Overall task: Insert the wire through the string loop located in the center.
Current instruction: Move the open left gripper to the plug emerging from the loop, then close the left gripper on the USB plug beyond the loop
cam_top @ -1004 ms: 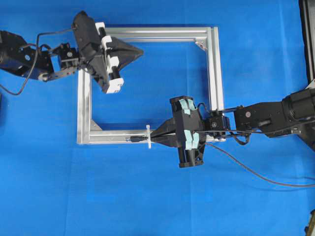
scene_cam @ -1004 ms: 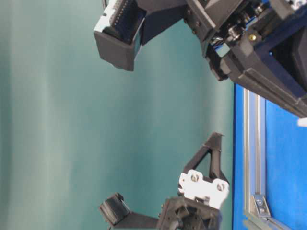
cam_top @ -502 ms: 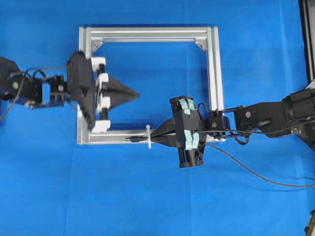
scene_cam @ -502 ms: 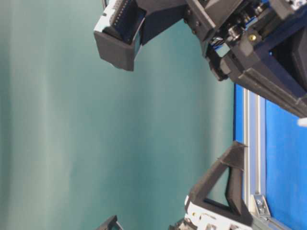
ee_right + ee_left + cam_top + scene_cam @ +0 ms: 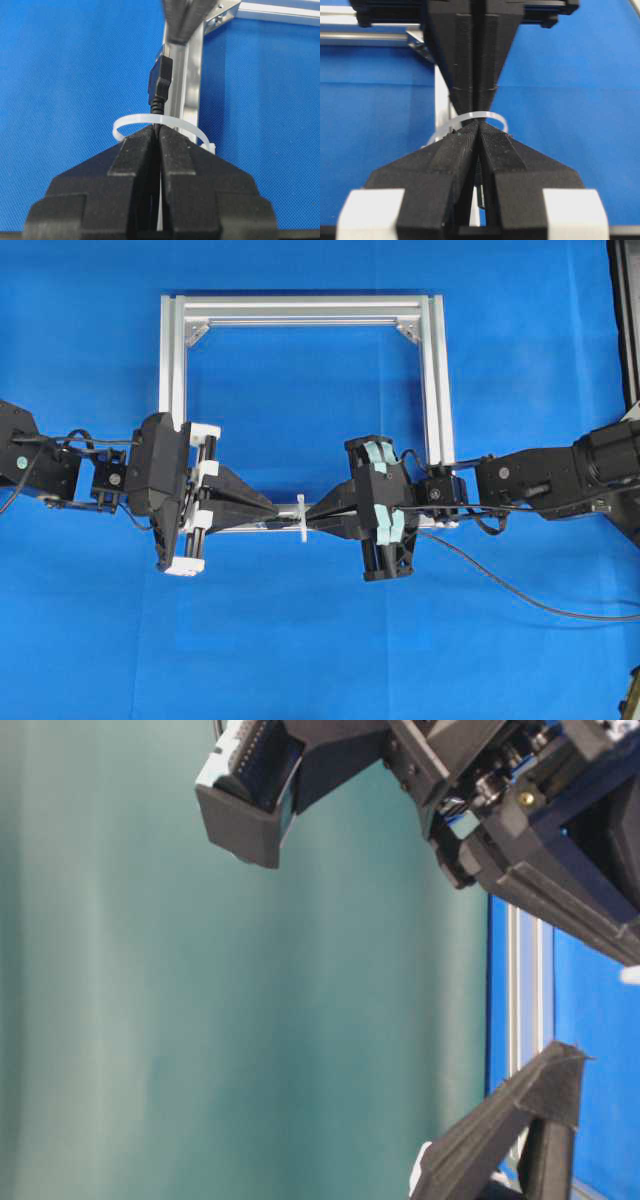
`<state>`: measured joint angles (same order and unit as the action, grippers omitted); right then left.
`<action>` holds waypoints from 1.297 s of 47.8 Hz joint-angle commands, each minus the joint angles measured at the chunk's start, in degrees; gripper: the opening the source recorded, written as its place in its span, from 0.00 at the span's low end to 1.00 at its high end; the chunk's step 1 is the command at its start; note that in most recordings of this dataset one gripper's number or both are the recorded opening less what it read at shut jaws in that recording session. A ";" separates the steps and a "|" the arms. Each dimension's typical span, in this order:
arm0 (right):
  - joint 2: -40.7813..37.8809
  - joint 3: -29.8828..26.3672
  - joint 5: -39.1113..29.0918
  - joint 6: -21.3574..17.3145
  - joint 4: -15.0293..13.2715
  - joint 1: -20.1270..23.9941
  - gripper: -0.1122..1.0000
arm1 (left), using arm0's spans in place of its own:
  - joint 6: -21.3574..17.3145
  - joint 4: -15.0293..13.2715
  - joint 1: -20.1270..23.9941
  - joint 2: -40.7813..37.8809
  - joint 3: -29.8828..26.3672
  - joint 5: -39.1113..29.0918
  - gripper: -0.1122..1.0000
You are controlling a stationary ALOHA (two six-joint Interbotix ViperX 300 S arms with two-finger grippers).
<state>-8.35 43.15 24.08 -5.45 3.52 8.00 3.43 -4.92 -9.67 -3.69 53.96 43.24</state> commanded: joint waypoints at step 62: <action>0.62 -0.88 0.53 0.09 -0.18 0.09 0.07 | -0.62 0.62 -1.67 -0.79 -3.52 -4.31 0.88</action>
<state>-8.35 43.24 24.08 -5.45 3.52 7.91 2.81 -4.48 -11.43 -4.39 51.59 39.02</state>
